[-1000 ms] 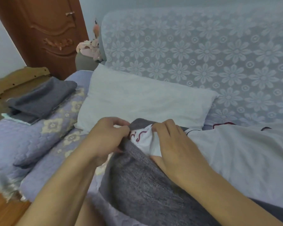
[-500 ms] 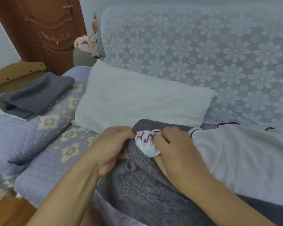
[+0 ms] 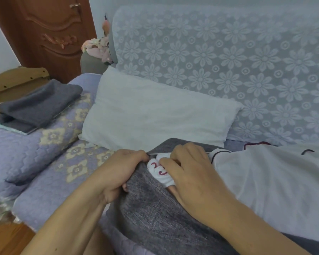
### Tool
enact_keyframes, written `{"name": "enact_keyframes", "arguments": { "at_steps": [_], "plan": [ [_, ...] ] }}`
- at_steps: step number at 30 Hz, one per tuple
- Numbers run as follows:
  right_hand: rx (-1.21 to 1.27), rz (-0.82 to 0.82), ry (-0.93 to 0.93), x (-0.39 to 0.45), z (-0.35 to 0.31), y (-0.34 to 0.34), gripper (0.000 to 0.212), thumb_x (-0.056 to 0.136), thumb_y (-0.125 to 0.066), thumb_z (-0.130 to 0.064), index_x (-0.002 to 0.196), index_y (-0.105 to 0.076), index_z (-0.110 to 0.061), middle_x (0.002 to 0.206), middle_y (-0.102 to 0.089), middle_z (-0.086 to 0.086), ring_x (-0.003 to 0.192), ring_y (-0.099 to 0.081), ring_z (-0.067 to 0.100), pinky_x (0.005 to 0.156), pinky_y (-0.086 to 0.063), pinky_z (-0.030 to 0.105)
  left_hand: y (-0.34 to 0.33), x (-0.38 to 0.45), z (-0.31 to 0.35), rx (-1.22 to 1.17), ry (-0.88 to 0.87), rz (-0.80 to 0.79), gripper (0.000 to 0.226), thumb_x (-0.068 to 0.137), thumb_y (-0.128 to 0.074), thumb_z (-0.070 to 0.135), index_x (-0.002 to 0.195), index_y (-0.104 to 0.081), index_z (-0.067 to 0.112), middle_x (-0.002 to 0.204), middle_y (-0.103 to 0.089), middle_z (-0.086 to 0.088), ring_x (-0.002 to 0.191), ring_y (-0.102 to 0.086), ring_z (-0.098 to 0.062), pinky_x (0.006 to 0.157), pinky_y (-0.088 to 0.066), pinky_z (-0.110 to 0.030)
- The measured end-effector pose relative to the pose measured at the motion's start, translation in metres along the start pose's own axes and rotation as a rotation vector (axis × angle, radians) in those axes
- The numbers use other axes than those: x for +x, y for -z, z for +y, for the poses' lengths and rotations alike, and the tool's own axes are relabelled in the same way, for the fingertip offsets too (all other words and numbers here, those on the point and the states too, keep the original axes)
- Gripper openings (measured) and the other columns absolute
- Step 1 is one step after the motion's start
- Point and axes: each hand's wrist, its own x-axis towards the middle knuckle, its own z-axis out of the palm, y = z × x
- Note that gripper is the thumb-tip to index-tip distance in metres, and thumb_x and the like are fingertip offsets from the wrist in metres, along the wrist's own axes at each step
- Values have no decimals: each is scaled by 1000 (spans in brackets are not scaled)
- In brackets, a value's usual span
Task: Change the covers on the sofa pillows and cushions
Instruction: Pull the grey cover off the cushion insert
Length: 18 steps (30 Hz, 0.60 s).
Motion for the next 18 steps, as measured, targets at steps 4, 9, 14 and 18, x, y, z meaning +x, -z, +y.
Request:
{"name": "enact_keyframes", "arguments": {
  "at_steps": [4, 9, 14, 18],
  "plan": [
    [63, -11, 126, -8, -1, 3, 9, 89, -69, -15, 87, -63, -9, 113, -59, 5, 110, -49, 27, 91, -36, 34, 2, -6, -4, 162, -82, 7, 28, 86, -65, 17, 58, -61, 16, 60, -46, -13, 54, -42, -23, 52, -30, -30],
    [103, 9, 153, 2, 12, 17, 8, 83, -55, -3, 83, -60, -9, 91, -65, 7, 89, -57, 30, 76, -48, 43, -4, -14, -6, 491, -453, 255, 5, 81, -66, 16, 77, -66, 20, 59, -62, 1, 50, -48, -8, 54, -34, -29],
    [251, 52, -129, 18, 18, 38, 38, 66, -50, -5, 81, -26, -30, 68, -39, -7, 61, -36, 18, 51, -33, 36, -8, -12, 1, 684, -594, 313, 12, 81, -68, 19, 83, -58, 27, 71, -64, 3, 61, -53, -9, 58, -42, -33],
    [394, 171, -279, 22, 24, 53, 42, 75, -56, 1, 77, -28, -30, 59, -37, -7, 56, -38, 13, 49, -21, 21, -7, -7, 4, 737, -583, 297, 12, 79, -64, 19, 82, -56, 28, 80, -62, 6, 68, -55, -11, 58, -37, -31]
  ]
}}
